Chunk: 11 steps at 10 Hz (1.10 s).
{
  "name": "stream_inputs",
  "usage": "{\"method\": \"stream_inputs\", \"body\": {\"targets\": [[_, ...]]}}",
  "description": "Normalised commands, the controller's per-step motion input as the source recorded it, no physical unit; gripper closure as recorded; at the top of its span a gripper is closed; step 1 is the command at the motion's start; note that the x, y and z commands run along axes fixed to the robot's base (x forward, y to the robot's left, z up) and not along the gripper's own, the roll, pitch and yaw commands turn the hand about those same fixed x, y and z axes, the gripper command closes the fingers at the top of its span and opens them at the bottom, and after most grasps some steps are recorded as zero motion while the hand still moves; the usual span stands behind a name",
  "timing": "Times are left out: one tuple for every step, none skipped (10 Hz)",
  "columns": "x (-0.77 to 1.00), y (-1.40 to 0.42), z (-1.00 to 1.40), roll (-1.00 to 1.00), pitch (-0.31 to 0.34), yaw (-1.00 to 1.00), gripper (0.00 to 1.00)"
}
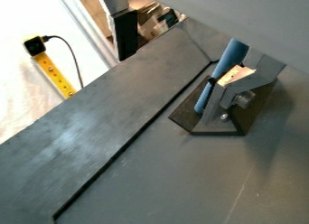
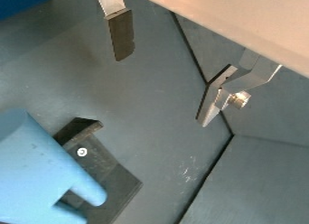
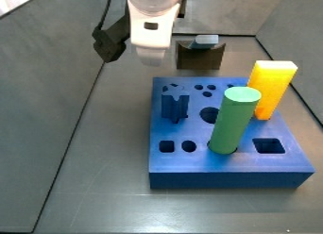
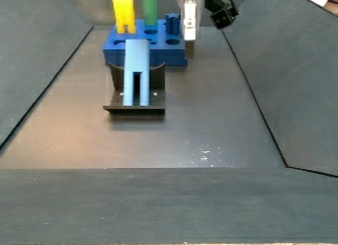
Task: Pick up the square-circle object. Move up. Rotate the square-circle object. Place the square-circle object on the fixture. Regrasp the square-circle object. Move to above the board. Insert the square-circle object.
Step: Regrasp the square-circle object.
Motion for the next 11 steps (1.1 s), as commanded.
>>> {"method": "stream_inputs", "body": {"targets": [[0.06, -0.04, 0.00, 0.09, 0.104, 0.41, 0.00], [0.06, -0.04, 0.00, 0.07, 0.028, 0.38, 0.00], [0.05, -0.04, -0.01, 0.07, -0.035, 0.33, 0.00], [0.04, -0.04, -0.01, 0.07, -0.084, 0.27, 0.00], [0.04, -0.04, -0.01, 0.07, -0.092, 0.21, 0.00], [1.00, -0.02, 0.00, 0.11, -0.135, 0.09, 0.00], [1.00, -0.02, -0.01, 0.11, -0.131, 0.05, 0.00], [1.00, -0.01, -0.03, 0.12, -0.104, -0.01, 0.00], [1.00, -0.01, -0.04, 0.13, -0.083, -0.03, 0.00], [1.00, -0.01, -0.03, 0.13, -0.054, -0.04, 0.00], [1.00, -0.01, -0.04, 0.12, -0.008, -0.06, 0.00]]}}
